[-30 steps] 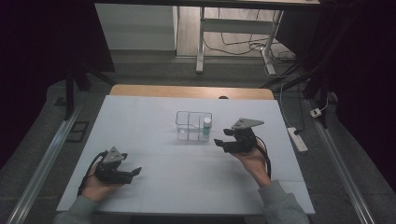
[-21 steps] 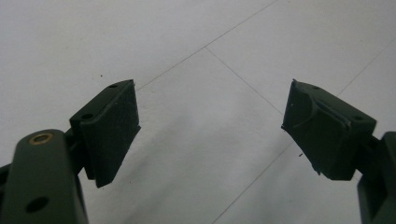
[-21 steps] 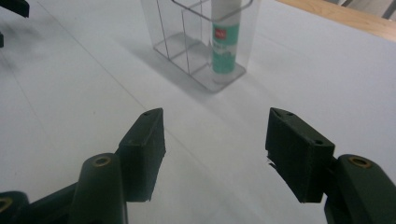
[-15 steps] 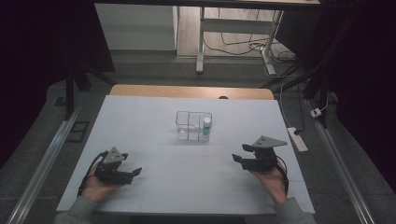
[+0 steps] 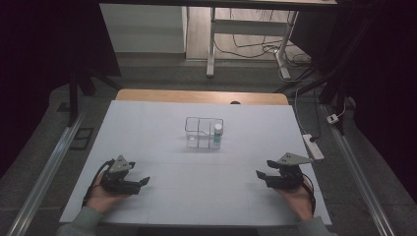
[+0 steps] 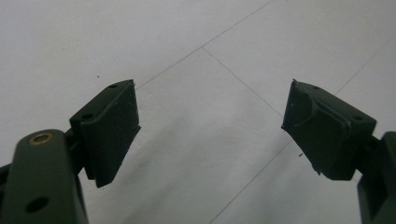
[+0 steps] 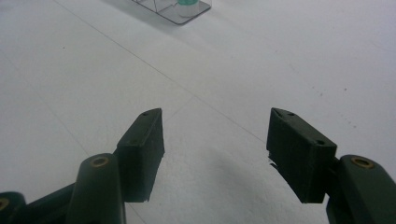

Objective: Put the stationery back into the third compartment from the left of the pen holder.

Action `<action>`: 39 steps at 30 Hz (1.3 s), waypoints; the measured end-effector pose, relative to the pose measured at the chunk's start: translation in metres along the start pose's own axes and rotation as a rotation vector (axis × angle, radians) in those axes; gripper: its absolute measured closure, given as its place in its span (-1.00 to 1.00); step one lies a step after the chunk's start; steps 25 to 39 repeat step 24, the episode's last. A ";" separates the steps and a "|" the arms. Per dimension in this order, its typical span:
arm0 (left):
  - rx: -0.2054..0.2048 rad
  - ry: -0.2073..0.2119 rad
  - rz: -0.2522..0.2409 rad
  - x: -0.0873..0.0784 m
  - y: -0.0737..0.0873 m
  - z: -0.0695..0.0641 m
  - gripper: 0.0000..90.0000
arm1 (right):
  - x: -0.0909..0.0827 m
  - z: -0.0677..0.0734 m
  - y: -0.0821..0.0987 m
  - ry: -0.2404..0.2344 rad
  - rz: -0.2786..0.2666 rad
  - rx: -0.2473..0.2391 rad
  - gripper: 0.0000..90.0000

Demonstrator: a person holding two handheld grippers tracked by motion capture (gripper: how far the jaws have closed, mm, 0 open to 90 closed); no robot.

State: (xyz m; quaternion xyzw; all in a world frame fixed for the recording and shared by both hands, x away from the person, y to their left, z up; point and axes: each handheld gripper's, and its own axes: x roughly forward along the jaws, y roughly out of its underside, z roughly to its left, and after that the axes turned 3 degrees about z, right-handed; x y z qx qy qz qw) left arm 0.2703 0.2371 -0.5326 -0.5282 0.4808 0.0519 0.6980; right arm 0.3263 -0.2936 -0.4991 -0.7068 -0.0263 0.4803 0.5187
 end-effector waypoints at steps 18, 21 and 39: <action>-0.001 -0.006 -0.003 0.000 0.000 0.000 -0.60 | 0.007 0.005 -0.001 -0.011 0.017 -0.027 -0.22; -0.002 -0.006 -0.003 0.000 0.000 0.000 -0.60 | 0.006 0.005 -0.002 -0.012 0.018 -0.024 -0.22; -0.003 -0.007 -0.005 -0.001 0.000 0.000 -0.60 | 0.006 0.004 -0.002 -0.010 0.016 -0.024 -0.23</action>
